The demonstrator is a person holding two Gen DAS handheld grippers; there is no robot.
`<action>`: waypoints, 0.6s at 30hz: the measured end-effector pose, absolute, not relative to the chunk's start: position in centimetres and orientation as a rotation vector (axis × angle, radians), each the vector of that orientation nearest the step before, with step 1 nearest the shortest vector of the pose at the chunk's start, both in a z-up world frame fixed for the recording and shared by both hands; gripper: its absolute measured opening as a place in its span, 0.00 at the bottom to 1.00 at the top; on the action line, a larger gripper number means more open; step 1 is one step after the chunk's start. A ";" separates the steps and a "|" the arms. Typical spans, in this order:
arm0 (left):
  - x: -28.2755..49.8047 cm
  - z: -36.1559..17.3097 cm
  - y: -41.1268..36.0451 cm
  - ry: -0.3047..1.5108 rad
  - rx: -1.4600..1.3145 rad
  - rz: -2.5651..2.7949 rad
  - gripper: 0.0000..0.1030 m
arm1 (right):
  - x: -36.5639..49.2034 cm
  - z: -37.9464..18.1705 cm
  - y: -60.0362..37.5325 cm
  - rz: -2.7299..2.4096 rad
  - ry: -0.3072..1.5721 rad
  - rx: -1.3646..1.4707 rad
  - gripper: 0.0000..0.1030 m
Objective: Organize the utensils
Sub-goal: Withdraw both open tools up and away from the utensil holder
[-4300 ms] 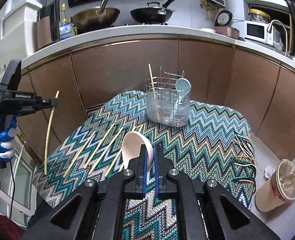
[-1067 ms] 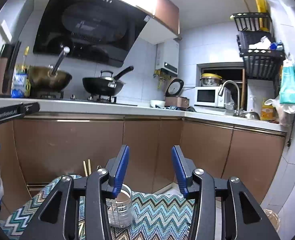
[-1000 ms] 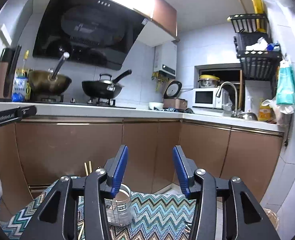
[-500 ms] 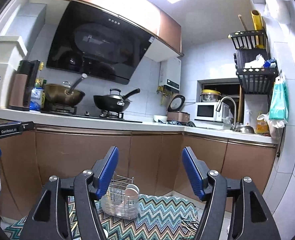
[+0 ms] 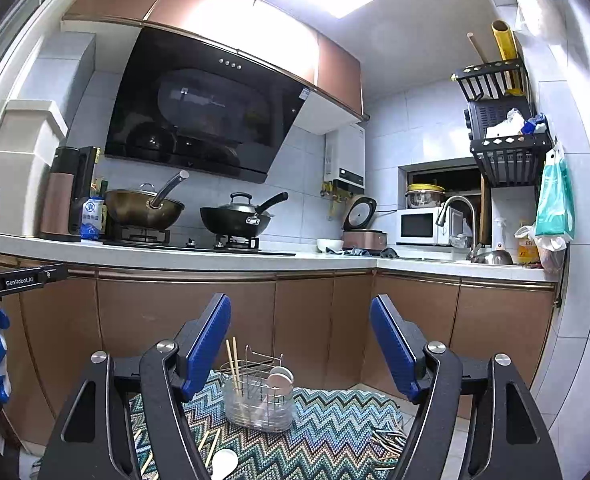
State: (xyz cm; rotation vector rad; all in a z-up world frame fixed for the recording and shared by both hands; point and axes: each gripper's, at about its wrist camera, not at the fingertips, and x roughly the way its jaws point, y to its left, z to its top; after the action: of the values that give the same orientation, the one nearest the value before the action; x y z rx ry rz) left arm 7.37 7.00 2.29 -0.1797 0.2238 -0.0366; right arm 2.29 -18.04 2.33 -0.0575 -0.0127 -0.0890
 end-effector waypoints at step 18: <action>5.3 2.1 6.6 0.270 -0.160 -0.091 0.47 | 0.7 1.4 -18.9 -0.103 -0.002 -0.007 0.70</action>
State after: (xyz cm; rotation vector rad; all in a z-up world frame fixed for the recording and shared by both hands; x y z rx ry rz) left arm 5.31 6.62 2.11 -0.1605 0.2702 -0.0912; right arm 0.71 -18.92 1.40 -0.0069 -0.0015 -0.1027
